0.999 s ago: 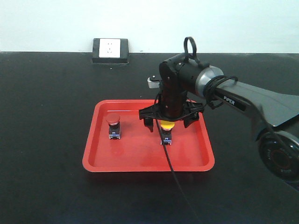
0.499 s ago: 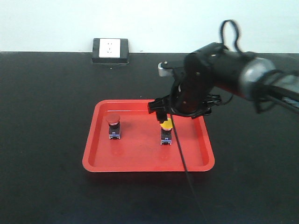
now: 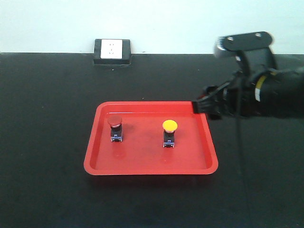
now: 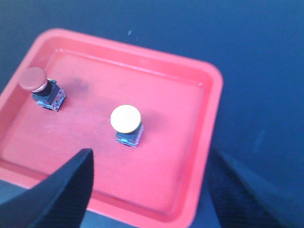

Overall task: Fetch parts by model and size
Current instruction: 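Raise and withdraw the right gripper from the tray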

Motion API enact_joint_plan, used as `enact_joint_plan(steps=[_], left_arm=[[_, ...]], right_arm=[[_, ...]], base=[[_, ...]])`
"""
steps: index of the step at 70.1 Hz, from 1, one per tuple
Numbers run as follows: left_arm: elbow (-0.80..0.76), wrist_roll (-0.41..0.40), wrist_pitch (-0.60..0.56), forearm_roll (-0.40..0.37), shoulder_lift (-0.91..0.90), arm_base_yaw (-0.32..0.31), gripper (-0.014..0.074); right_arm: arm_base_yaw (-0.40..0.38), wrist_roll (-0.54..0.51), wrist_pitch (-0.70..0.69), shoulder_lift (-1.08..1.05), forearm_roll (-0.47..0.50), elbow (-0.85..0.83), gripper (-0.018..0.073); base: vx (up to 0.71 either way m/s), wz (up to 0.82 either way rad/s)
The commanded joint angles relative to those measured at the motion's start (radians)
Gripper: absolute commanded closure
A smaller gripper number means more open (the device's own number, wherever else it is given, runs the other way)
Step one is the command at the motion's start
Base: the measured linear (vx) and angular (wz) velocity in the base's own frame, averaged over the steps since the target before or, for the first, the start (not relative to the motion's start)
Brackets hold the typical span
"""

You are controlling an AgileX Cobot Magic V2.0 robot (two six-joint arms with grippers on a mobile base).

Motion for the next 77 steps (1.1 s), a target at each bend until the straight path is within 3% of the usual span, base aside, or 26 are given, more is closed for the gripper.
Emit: enact_joint_plan(steps=[1, 14, 33, 60, 77], left_arm=[[-0.026, -0.001, -0.067, 0.004, 0.012, 0.003, 0.0601], [-0.026, -0.001, -0.072, 0.004, 0.012, 0.003, 0.0601], [-0.026, -0.001, -0.074, 0.004, 0.012, 0.003, 0.0601], [-0.026, -0.001, -0.073, 0.004, 0.012, 0.003, 0.0601], [-0.026, -0.001, -0.074, 0.004, 0.012, 0.003, 0.0601]], right_arm=[[-0.005, -0.012, -0.105, -0.125, -0.044, 0.057, 0.0132], [-0.005, -0.02, -0.181, -0.312, -0.049, 0.23, 0.027], [-0.005, -0.023, -0.246, -0.569, -0.069, 0.46, 0.0577], [-0.005, -0.029, -0.273, -0.888, -0.092, 0.675, 0.0566], [-0.005, -0.047, -0.292, -0.964, -0.092, 0.713, 0.0566]], base=[[0.0, 0.0], [0.0, 0.0], [0.0, 0.0], [0.0, 0.0], [0.0, 0.0]])
